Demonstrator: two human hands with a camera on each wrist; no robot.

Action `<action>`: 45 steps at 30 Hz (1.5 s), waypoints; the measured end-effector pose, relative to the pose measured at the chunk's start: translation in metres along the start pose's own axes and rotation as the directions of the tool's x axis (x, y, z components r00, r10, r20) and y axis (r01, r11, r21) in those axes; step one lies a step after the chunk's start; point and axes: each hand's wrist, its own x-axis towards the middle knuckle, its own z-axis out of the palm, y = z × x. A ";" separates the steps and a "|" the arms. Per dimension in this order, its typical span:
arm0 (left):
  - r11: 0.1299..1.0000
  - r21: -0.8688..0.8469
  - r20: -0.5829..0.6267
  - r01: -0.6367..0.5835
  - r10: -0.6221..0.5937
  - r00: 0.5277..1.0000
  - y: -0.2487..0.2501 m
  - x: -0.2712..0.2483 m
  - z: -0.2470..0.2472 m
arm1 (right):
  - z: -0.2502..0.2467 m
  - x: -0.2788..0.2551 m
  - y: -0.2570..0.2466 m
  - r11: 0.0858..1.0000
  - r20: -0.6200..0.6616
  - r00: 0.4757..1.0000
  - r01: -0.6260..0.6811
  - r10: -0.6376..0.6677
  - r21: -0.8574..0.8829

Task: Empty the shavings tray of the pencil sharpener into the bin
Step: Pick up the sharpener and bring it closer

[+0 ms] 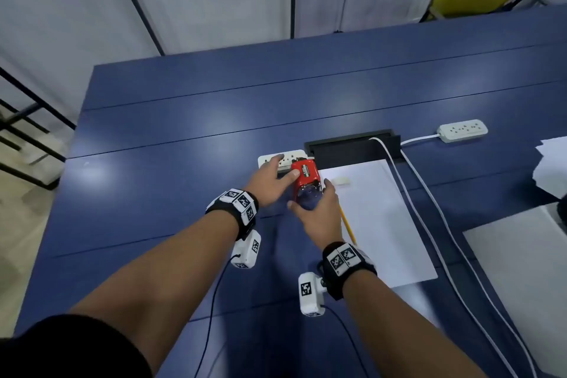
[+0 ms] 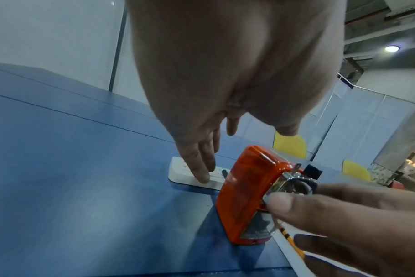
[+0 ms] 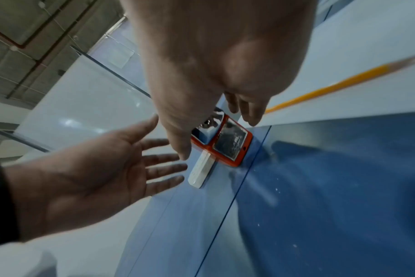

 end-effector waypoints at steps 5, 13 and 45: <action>1.000 0.021 0.066 0.002 -0.003 0.998 0.018 0.013 0.015 | 0.018 0.015 -0.005 1.000 -0.085 0.996 -0.030 0.030 0.001; 0.999 0.048 0.065 0.014 -0.017 0.998 0.011 0.020 0.013 | 0.019 0.032 -0.005 0.992 -0.088 0.993 -0.085 0.077 -0.094; 0.969 -0.198 -0.045 0.151 -0.163 0.986 -0.162 -0.381 0.007 | 0.027 -0.253 -0.002 0.940 0.737 0.670 0.303 -0.091 -0.159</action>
